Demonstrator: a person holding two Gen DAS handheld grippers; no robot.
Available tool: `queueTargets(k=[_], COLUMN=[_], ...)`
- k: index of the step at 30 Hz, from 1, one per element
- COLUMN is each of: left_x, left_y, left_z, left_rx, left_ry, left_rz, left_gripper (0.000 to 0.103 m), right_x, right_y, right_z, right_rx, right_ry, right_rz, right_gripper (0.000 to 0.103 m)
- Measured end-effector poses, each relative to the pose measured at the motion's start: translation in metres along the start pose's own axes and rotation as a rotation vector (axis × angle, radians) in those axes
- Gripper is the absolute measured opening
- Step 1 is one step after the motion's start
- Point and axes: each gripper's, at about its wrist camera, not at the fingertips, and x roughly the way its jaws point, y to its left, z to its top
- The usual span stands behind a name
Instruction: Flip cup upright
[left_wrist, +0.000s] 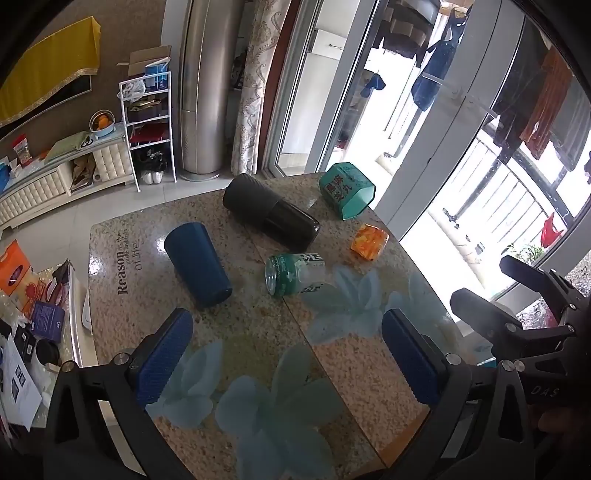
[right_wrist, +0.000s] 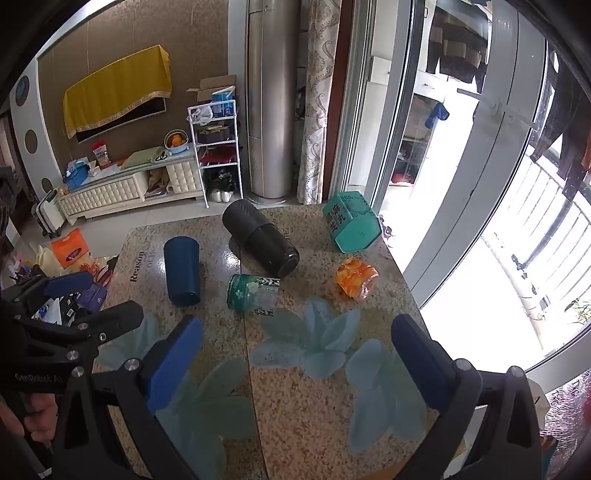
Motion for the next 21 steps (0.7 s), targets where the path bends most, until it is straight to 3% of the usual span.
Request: queueTargets(k=[21], left_x=[-0.0035], left_y=[-0.0076], left_z=[-0.0026], left_rx=[-0.002], left_ry=[-0.009], left_rz=[0.011], left_gripper=[0.103], right_x=[0.0017], right_y=[-0.003], right_z=[-0.004], right_rx=[0.0], right_ry=[0.005], right_rz=[0.01], right_gripper=[0.103])
